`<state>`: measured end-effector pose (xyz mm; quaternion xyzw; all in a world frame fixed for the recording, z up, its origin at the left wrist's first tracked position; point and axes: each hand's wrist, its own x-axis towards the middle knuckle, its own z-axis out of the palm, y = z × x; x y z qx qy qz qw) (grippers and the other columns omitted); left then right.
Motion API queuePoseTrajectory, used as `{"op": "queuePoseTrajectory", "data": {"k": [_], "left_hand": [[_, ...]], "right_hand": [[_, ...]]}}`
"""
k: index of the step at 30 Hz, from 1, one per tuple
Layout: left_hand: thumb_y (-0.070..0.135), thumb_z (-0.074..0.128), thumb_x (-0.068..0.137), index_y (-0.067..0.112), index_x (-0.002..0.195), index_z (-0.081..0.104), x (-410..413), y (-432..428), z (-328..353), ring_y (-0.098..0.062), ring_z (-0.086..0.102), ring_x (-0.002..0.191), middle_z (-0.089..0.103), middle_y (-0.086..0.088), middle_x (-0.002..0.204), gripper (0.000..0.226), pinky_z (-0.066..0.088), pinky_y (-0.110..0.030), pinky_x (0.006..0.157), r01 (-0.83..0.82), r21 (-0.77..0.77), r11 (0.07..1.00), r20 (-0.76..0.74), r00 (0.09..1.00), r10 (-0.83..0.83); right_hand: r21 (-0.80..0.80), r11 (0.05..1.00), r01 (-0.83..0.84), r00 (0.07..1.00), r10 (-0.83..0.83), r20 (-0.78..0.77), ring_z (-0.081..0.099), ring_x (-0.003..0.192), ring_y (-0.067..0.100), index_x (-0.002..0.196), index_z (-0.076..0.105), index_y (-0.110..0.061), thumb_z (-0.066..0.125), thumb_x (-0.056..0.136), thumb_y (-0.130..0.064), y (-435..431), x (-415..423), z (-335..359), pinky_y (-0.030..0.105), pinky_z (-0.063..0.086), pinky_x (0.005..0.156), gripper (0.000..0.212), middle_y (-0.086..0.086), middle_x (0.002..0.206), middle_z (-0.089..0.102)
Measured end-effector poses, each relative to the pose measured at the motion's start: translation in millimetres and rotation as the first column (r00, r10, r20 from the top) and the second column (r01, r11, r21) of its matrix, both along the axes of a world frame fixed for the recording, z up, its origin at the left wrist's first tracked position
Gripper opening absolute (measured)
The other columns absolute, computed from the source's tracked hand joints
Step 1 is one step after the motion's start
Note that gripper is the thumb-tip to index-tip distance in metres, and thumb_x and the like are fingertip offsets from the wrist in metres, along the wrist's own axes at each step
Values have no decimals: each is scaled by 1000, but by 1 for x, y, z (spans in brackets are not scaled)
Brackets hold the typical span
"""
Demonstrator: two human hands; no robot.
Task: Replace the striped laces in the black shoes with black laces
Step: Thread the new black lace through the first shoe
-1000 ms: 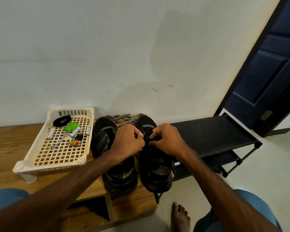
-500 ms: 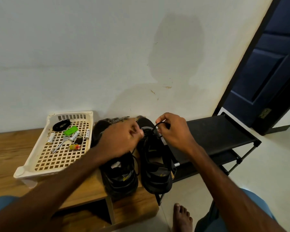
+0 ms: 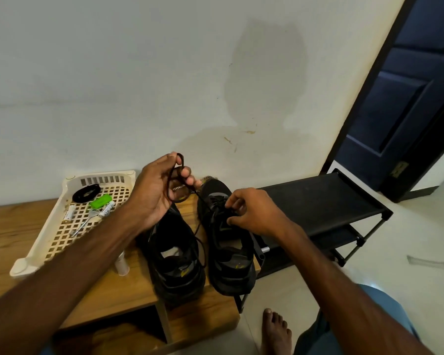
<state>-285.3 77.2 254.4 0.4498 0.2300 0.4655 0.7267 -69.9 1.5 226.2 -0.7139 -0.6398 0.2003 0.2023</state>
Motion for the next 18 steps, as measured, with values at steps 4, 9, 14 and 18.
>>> {"op": "queuePoseTrajectory", "data": {"k": [4,9,14,18], "left_hand": [[38,41,108,14,79,57,10,-9,-7,-17,54,55,57,-2,64,41,56,-34,64,95,13,995,-162,983,-91],[41,41,109,9,52,69,15,-18,-22,-10,76,87,79,-1,78,70,47,-31,102,264,518,814,-633,758,157],[33,68,95,23,69,75,21,-9,-45,2,69,66,72,12,67,28,60,-29,73,232,729,644,-662,477,578],[27,69,92,25,102,66,25,-2,-55,2,65,71,70,14,73,11,60,-36,79,387,552,739,-831,335,445]], "right_hand": [[-25,1000,15,1000,-15,8,66,103,12,127,64,-22,85,83,-19,2,-4,1,32,59,93,48,-3,113,68],[-24,999,24,1000,-23,19,66,101,13,128,63,-20,85,83,-19,2,-3,1,35,60,92,50,-2,112,68],[-18,999,32,999,-32,19,66,98,11,127,65,-21,86,82,-20,2,-4,0,34,60,91,49,-4,111,68],[-24,999,41,999,-41,13,67,95,11,125,66,-23,87,81,-20,3,-2,-1,34,61,89,49,-5,108,68]]}}
